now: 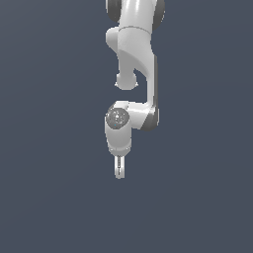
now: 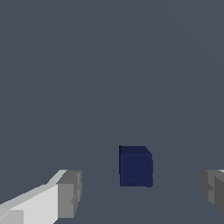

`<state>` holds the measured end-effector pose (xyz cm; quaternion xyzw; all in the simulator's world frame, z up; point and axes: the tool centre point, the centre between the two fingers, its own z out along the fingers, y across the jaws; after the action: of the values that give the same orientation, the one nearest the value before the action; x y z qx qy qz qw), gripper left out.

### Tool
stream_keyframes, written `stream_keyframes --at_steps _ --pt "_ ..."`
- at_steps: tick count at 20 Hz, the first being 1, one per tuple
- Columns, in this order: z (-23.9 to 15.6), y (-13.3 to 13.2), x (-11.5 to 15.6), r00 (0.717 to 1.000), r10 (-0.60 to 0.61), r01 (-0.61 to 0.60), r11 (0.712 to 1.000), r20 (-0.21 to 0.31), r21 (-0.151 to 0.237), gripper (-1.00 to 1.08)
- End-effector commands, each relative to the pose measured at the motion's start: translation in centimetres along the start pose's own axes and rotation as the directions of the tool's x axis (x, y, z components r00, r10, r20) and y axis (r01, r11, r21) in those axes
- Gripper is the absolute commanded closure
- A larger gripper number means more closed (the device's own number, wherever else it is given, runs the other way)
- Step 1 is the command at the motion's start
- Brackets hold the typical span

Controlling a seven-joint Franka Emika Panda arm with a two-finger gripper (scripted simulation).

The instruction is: Pick up the object and move it to a goal position.

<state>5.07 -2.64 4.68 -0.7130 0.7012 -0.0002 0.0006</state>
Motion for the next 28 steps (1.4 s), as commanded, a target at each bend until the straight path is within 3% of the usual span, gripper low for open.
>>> stream_keyframes --at_steps 1,9,10,28 --pt "1.4 0.1 0.0 1.0 0.002 -0.002 1.0 0.0 -0.001 -0.92" --pt "3.4 0.0 0.0 1.0 0.003 -0.003 1.0 0.0 -0.001 -0.92" --pt "3.4 0.0 0.0 1.0 0.003 -0.003 1.0 0.0 -0.001 1.08" --pt "1.9 0.4 -0.9 1.0 0.003 -0.003 1.0 0.0 -0.001 1.08"
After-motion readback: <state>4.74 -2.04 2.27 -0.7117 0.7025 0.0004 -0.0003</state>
